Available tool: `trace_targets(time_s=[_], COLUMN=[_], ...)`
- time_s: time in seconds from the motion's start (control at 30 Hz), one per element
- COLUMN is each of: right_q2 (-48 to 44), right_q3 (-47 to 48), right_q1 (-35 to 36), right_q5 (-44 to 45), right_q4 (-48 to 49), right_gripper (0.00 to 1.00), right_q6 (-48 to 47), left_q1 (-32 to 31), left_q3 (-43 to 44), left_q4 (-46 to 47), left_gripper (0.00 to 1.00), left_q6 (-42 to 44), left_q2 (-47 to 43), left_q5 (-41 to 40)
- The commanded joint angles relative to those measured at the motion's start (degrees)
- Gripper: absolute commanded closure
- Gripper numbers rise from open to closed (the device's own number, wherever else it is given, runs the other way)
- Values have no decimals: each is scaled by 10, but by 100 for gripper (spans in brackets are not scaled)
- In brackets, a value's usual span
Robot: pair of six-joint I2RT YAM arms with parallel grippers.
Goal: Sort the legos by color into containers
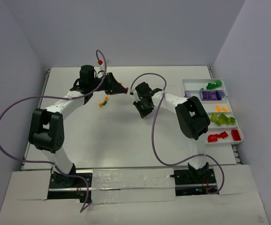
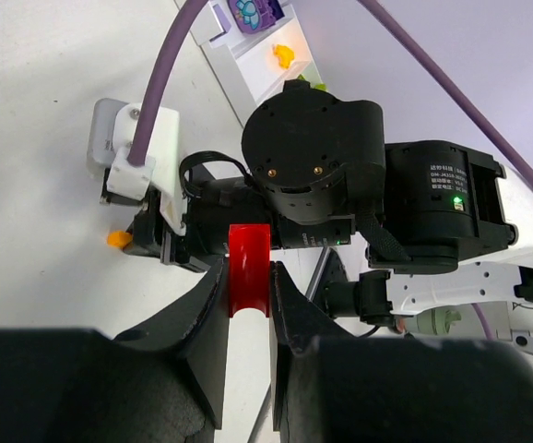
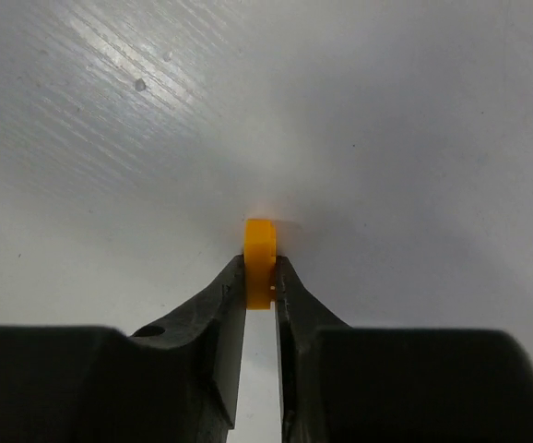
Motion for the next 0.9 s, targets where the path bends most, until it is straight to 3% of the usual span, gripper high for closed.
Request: trace_targets(time_s=[0.0, 0.1, 0.2, 0.33, 0.4, 0.5, 0.63, 0.87], right_q2=[4, -39, -111, -210, -254, -294, -262, -140], right_q3=[-12, -49, -90, -140, -144, -133, -88, -15], right_q1=[3, -3, -43, -158, -248, -325, -451, -533], right_q5=[27, 17, -17, -45, -46, -46, -71, -78], right_q4=[1, 1, -3, -31, -55, -85, -117, -125], right_gripper=[88, 99, 100, 100, 100, 100, 100, 100], right_q6=[-8, -18, -33, -74, -108, -159, -212, -253], left_q1=[4, 4, 4, -5, -29, -52, -60, -64], left_q3=[31, 33, 35, 49, 67, 87, 114, 142], left_q4=[-9, -16, -33, -79, -129, -173, -190, -181], left_gripper=[100, 100, 100, 100, 100, 100, 100, 100], left_q6=[22, 29, 48, 98, 145, 196, 202, 191], left_q2=[-11, -16, -22, -27, -26, -17, 5, 32], left_q5=[-9, -12, -18, -55, -88, -124, -130, -131])
